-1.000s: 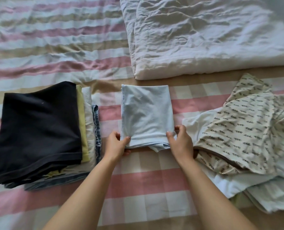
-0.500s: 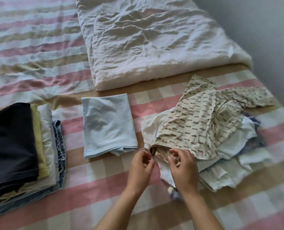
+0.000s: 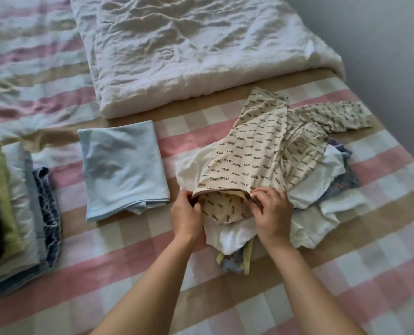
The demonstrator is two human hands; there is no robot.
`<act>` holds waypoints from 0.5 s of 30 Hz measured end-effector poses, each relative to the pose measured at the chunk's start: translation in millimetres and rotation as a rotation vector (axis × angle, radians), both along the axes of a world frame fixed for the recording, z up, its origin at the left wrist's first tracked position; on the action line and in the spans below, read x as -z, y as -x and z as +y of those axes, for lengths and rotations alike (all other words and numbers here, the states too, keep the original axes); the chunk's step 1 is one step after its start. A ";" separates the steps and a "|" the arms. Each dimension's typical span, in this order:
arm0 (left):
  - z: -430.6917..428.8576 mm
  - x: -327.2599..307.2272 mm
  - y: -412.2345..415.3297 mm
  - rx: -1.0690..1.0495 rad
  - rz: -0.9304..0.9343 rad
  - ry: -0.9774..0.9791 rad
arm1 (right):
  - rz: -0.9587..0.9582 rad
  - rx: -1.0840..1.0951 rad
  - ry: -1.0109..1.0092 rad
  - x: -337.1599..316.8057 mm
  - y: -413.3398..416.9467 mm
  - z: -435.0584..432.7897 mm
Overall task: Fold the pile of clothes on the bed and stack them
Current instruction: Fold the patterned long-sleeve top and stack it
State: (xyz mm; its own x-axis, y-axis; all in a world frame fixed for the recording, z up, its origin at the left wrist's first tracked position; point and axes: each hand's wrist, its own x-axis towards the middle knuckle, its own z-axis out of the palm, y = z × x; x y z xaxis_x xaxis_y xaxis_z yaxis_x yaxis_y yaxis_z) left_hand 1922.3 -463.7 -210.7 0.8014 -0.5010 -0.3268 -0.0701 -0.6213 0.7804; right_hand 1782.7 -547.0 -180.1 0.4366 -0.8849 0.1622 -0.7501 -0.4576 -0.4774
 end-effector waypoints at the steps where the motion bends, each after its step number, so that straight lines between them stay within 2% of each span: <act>1: 5.1 -5.6 0.7 -0.019 0.027 0.059 | -0.041 -0.012 0.013 -6.5 -0.6 3.6; 8: 57.4 -96.2 15.2 -0.095 0.151 0.474 | -0.391 -0.077 -0.099 -91.0 1.7 52.9; 11: 105.8 -139.2 12.7 -0.095 0.191 0.592 | -0.547 -0.085 -0.284 -128.1 9.4 89.2; 15: 192.1 -195.1 7.0 0.014 0.201 0.629 | -0.623 -0.201 -0.522 -172.6 22.2 149.5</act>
